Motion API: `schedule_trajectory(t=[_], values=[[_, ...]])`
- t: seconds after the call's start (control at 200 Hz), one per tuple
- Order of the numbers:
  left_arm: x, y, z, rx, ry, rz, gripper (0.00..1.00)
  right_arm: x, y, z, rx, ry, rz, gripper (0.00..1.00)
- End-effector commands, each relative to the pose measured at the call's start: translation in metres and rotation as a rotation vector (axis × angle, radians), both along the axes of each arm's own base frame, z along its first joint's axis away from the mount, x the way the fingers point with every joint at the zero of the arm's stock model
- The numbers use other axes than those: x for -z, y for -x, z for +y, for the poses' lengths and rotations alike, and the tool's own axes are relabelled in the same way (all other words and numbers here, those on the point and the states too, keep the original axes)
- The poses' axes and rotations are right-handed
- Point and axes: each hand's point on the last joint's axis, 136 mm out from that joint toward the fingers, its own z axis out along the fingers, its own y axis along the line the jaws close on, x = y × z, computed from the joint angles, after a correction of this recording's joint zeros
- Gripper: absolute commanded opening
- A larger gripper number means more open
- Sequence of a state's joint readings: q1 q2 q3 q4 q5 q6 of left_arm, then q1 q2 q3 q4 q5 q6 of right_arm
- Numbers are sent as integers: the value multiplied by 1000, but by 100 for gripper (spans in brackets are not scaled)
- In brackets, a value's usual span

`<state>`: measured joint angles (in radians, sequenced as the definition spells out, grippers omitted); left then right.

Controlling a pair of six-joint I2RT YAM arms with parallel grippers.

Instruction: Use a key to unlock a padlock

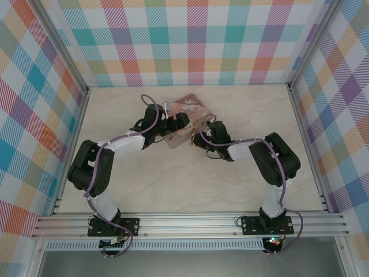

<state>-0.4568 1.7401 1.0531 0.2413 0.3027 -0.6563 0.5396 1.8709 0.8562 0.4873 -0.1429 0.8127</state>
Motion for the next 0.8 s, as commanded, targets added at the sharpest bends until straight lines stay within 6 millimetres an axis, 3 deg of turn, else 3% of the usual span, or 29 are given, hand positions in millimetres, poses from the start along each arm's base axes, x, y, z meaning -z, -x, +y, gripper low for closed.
schedule_trajectory(t=[0.0, 0.43, 0.795], values=[[81, 31, 22, -25, -160, 217, 86, -5, -22, -20, 107, -32, -10, 9], [92, 35, 22, -20, -170, 239, 86, -10, -41, -28, 183, -120, 21, 9], [99, 40, 23, -22, -189, 252, 87, -25, -61, -42, 226, -163, -8, 9]])
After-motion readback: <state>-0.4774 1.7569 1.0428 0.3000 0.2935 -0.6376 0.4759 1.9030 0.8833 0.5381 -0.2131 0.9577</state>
